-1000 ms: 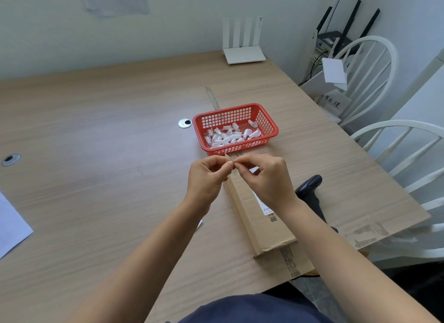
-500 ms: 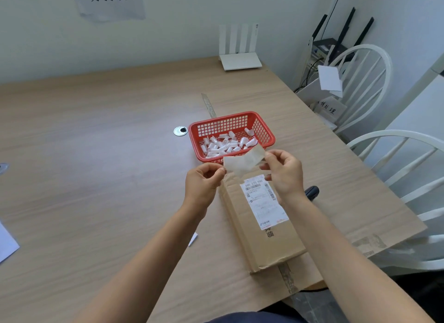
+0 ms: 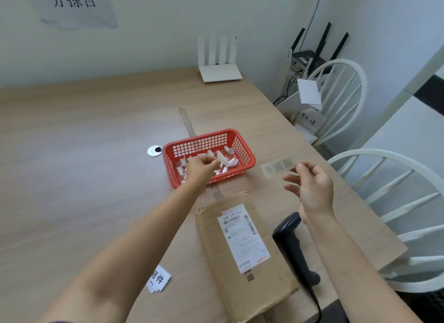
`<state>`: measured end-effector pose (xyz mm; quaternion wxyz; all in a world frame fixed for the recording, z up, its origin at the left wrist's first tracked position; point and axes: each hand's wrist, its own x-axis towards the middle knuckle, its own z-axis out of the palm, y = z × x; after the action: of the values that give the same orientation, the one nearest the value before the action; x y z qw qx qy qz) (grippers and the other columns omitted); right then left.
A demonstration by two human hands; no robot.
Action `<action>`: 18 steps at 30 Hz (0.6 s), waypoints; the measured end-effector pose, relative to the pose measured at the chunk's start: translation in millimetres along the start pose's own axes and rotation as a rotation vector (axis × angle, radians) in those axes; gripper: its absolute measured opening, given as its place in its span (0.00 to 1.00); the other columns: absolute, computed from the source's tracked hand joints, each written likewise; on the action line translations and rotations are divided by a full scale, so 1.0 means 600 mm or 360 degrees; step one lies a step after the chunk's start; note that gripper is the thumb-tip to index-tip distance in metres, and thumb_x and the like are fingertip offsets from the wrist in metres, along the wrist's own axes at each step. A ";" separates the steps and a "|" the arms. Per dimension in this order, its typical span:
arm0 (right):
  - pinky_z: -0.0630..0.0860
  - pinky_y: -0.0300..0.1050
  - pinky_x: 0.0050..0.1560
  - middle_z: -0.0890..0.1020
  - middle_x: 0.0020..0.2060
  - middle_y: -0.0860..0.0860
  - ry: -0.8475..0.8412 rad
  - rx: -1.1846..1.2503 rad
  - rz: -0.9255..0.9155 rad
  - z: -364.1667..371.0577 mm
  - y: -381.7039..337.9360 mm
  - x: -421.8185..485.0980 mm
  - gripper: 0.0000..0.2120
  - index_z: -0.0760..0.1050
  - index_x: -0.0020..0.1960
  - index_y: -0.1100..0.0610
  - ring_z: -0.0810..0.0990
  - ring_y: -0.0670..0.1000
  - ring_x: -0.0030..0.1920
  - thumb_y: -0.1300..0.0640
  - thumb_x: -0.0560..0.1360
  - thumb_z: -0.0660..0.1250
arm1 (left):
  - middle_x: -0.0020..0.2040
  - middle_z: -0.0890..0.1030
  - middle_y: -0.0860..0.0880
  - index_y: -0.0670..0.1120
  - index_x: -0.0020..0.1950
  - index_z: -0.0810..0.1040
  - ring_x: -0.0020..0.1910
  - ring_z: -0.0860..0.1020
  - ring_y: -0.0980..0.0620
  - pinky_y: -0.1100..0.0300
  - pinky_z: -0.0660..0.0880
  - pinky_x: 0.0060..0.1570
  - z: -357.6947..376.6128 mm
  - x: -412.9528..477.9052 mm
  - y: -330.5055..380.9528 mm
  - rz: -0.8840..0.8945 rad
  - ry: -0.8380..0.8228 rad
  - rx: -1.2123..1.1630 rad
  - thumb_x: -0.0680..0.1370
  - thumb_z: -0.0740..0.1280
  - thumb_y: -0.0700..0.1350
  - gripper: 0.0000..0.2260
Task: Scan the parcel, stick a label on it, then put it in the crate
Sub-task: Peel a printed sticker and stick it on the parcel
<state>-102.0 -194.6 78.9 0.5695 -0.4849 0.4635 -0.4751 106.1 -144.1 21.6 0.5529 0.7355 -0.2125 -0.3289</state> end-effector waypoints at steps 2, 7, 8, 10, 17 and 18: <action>0.75 0.34 0.23 0.79 0.35 0.52 -0.0053 -0.0018 0.0002 0.000 0.006 0.006 0.09 0.71 0.39 0.54 0.79 0.42 0.25 0.63 0.77 0.60 | 0.38 0.82 0.44 0.42 0.38 0.81 0.42 0.81 0.45 0.50 0.80 0.47 0.028 0.056 0.014 0.0026 0.0004 0.0107 0.72 0.67 0.36 0.05; 0.74 0.34 0.22 0.80 0.34 0.53 -0.0068 -0.0049 0.0083 -0.007 0.025 0.030 0.09 0.72 0.40 0.55 0.80 0.43 0.26 0.65 0.77 0.60 | 0.42 0.83 0.42 0.39 0.45 0.83 0.39 0.78 0.49 0.57 0.77 0.41 0.081 0.178 0.010 -0.0072 0.0277 0.0241 0.72 0.65 0.36 0.07; 0.74 0.34 0.22 0.80 0.34 0.53 -0.0077 -0.0065 0.0096 -0.008 0.027 0.031 0.09 0.72 0.40 0.55 0.80 0.43 0.26 0.65 0.77 0.60 | 0.44 0.84 0.42 0.39 0.45 0.83 0.39 0.78 0.49 0.58 0.76 0.41 0.085 0.191 0.003 -0.0092 0.0302 0.0267 0.72 0.66 0.36 0.07; 0.74 0.34 0.22 0.80 0.34 0.53 -0.0088 -0.0080 0.0115 -0.010 0.034 0.041 0.09 0.72 0.40 0.56 0.81 0.44 0.26 0.65 0.77 0.60 | 0.47 0.84 0.42 0.39 0.44 0.83 0.41 0.78 0.49 0.60 0.73 0.39 0.092 0.214 -0.015 -0.0140 0.0317 0.0352 0.72 0.67 0.36 0.06; 0.75 0.34 0.23 0.81 0.36 0.56 -0.0119 -0.0060 0.0179 0.000 0.055 0.050 0.08 0.72 0.40 0.57 0.83 0.45 0.30 0.66 0.77 0.60 | 0.55 0.82 0.40 0.40 0.56 0.78 0.51 0.80 0.44 0.57 0.76 0.48 0.074 0.250 -0.068 -0.0204 0.0032 0.0615 0.73 0.69 0.38 0.11; 0.76 0.34 0.23 0.82 0.36 0.55 -0.0129 -0.0066 0.0173 0.002 0.058 0.050 0.09 0.72 0.40 0.57 0.84 0.45 0.31 0.66 0.77 0.60 | 0.57 0.81 0.40 0.40 0.58 0.77 0.53 0.80 0.43 0.55 0.76 0.51 0.067 0.248 -0.068 -0.0187 0.0075 0.0649 0.75 0.67 0.39 0.12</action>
<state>-94.0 -221.8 42.6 0.6026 -0.4896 0.4754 -0.4136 178.2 -259.6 -61.4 0.3773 0.8507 -0.2184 -0.2936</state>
